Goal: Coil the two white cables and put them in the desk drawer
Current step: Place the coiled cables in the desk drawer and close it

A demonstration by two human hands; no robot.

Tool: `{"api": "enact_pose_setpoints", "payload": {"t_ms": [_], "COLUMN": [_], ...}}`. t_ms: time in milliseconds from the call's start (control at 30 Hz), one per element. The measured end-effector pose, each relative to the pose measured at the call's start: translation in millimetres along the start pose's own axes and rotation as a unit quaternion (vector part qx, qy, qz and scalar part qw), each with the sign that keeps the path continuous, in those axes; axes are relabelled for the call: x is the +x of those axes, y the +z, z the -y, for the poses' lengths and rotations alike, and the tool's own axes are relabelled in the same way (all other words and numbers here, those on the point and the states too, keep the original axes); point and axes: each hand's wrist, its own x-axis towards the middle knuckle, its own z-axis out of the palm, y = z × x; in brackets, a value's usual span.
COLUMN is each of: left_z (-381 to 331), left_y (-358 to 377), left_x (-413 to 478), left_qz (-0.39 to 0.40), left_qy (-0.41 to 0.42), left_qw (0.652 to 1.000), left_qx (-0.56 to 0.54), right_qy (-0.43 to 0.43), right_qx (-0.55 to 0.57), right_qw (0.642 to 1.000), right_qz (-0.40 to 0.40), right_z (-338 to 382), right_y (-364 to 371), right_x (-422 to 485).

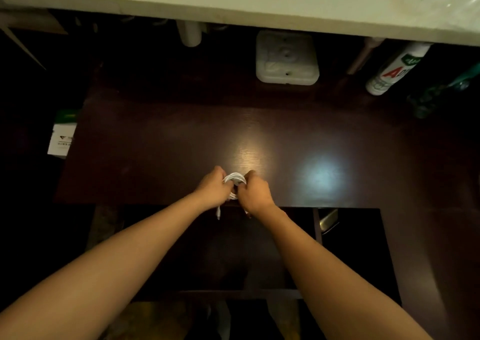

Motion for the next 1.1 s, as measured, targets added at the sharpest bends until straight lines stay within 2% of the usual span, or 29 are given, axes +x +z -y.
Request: {"api": "enact_pose_setpoints", "payload": {"t_ms": [100, 200, 300, 467, 667, 833, 1100], "left_z": [10.6, 23.0, 42.9, 82.9, 122.1, 149.4, 177.1], "left_y": [-9.9, -19.9, -24.2, -5.1, 48.1, 89.3, 124.4], "left_x": [-29.1, -61.4, -90.0, -111.3, -85.4, -40.3, 26.9], "left_qz": [0.093, 0.148, 0.172, 0.182, 0.102, 0.032, -0.017], "left_qy": [-0.035, -0.061, -0.087, -0.141, -0.183, -0.201, -0.246], "left_qw": [0.982, 0.957, 0.937, 0.937, 0.93, 0.942, 0.942], "left_qx": [-0.161, -0.242, -0.293, -0.261, -0.304, -0.266, -0.227], "right_qy": [0.032, 0.07, 0.091, 0.135, 0.177, 0.184, 0.153], "right_qx": [0.116, 0.301, 0.36, 0.305, 0.246, 0.152, 0.024], "right_qw": [0.991, 0.942, 0.915, 0.935, 0.95, 0.971, 0.987], "right_qz": [0.051, 0.132, 0.156, 0.12, 0.078, 0.032, 0.041], "right_z": [-6.9, -13.8, -23.5, -50.7, -91.8, -124.5, -143.7], "right_y": [3.8, 8.7, 13.6, 45.3, 95.3, 133.7, 156.5], "right_x": [-32.0, -64.8, -94.1, -116.7, -87.9, -36.0, 33.2]}}
